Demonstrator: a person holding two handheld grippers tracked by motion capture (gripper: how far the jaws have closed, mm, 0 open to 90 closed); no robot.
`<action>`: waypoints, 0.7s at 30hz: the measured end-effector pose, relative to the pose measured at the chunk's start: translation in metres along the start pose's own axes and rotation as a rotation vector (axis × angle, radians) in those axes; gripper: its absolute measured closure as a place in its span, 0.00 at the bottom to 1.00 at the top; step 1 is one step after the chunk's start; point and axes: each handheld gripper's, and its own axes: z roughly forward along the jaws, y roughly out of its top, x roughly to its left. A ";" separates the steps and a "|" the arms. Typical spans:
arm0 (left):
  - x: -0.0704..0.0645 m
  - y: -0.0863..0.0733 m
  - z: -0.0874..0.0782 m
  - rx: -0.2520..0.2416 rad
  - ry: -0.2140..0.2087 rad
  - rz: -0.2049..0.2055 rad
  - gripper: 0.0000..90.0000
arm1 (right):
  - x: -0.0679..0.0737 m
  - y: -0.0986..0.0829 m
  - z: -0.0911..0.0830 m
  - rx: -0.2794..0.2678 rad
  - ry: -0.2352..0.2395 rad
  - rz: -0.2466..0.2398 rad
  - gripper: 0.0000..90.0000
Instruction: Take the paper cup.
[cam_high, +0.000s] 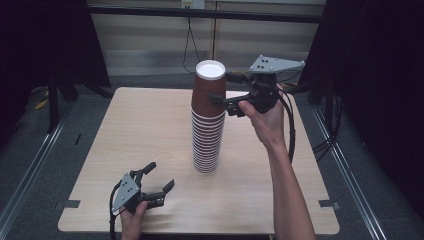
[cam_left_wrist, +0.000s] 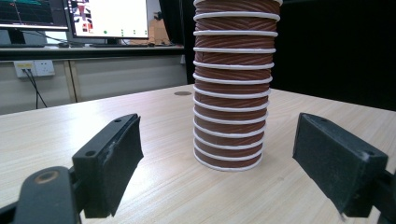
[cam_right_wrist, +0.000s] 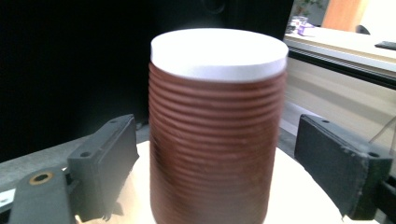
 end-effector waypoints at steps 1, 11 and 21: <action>0.000 0.000 0.000 0.000 0.000 0.001 0.17 | 0.000 0.001 0.001 -0.005 0.002 0.005 0.15; 0.000 0.000 0.000 0.002 -0.002 0.001 0.17 | -0.001 0.013 0.022 0.039 0.016 -0.003 0.15; 0.000 0.000 0.000 0.002 -0.003 0.000 0.17 | -0.002 0.020 0.028 0.063 0.001 0.000 0.18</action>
